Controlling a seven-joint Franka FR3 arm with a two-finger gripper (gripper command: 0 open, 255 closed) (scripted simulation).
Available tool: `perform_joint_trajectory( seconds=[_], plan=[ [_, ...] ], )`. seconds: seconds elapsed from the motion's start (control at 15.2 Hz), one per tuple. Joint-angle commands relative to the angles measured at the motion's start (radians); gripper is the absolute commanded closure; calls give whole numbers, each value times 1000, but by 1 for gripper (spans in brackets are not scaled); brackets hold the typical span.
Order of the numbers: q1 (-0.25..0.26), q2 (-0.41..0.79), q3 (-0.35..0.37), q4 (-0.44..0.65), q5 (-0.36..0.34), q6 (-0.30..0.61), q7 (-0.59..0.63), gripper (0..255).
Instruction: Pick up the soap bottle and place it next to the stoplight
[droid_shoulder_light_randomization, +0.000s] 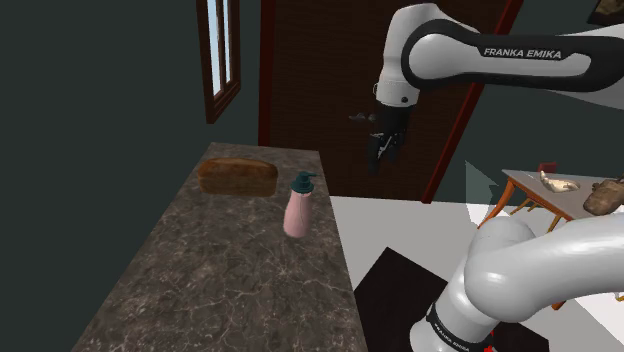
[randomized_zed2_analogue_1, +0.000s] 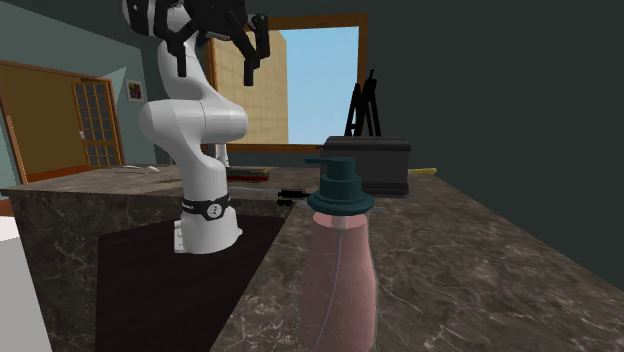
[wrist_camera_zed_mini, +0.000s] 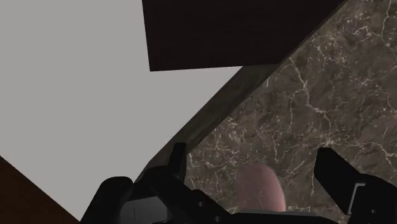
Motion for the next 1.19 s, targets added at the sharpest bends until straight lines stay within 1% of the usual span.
perform_joint_trajectory(
  seconds=[0.0,0.26,0.59,0.86,1.12],
  plan=[
    [0,0,0,0,0,0,0,0],
    [10,155,19,57,30,89,55,0],
    [18,355,37,159,60,177,115,0],
    [24,515,48,264,80,226,157,0],
    [28,662,55,379,95,253,192,0]
  ],
)
